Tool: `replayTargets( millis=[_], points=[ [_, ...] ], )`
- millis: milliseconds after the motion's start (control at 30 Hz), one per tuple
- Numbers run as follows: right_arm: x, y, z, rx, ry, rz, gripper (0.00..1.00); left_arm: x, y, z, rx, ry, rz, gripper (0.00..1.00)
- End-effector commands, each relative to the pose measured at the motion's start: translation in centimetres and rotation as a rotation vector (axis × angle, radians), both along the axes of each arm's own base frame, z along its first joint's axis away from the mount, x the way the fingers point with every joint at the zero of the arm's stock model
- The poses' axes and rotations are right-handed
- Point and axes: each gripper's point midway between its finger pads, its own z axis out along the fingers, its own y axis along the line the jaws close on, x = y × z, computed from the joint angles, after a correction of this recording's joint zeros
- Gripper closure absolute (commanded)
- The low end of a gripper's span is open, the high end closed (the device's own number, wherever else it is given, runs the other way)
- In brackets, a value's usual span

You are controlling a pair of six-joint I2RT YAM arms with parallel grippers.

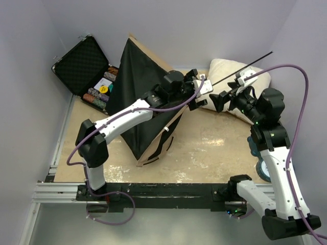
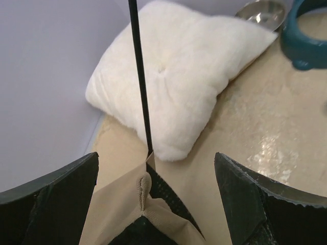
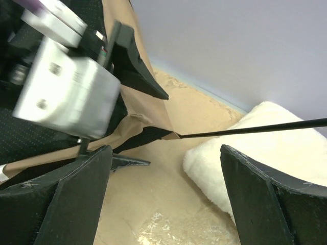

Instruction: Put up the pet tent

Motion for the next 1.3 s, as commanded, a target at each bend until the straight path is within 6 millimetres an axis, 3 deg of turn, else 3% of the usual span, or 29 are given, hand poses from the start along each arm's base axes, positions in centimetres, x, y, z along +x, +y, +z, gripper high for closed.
replayTargets(
  millis=[0, 200, 333, 400, 467, 633, 700, 833, 1067, 1100, 1167, 1267],
  points=[
    [-0.7, -0.5, 3.0, -0.003, -0.111, -0.016, 0.1, 3.1, 3.2, 0.9, 0.049, -0.094, 0.159, 0.0],
    [-1.6, 0.7, 2.1, -0.02, -0.1, 0.075, 0.1, 2.4, 6.2, 0.6, 0.058, -0.087, 0.164, 0.01],
    [-1.3, 1.4, 1.3, -0.022, -0.09, 0.114, 0.1, 1.9, 6.6, 0.5, 0.07, -0.088, 0.143, 0.19],
    [-1.5, 1.8, 1.2, -0.036, -0.094, 0.145, 0.11, 1.4, 6.8, 1.0, 0.06, -0.085, 0.132, 0.24],
    [-1.5, 2.4, 0.7, -0.051, -0.082, 0.196, 0.12, 0.8, 6.8, 1.0, 0.068, -0.075, 0.099, 0.37],
    [-1.7, 3.5, 0.1, -0.122, -0.106, 0.298, 0.16, -0.2, 7.4, 0.4, 0.076, -0.027, 0.047, 0.9],
    [-1.6, 3.9, -0.5, -0.158, -0.114, 0.342, 0.19, -0.3, 7.9, 0.6, 0.059, -0.005, 0.027, 1.0],
    [-1.3, 4.6, -1.8, -0.21, -0.107, 0.427, 0.24, -0.7, 8.8, 1.0, 0.024, 0.024, -0.023, 1.0],
    [-1.7, 5.2, -2.8, -0.259, -0.134, 0.505, 0.3, -1.3, 11.4, 3.7, -0.084, 0.036, -0.108, 1.0],
    [-1.7, 5.1, -2.6, -0.261, -0.141, 0.492, 0.3, -1.6, 11.8, 3.9, -0.094, 0.04, -0.133, 1.0],
    [-2.0, 4.6, -0.2, -0.251, -0.206, 0.452, 0.32, -2.2, 12.4, 4.3, -0.106, 0.049, -0.18, 1.0],
    [-5.0, 4.2, 6.9, -0.129, -0.398, 0.378, 0.32, -2.5, 13.3, 4.6, -0.127, 0.073, -0.199, 1.0]
  ],
)
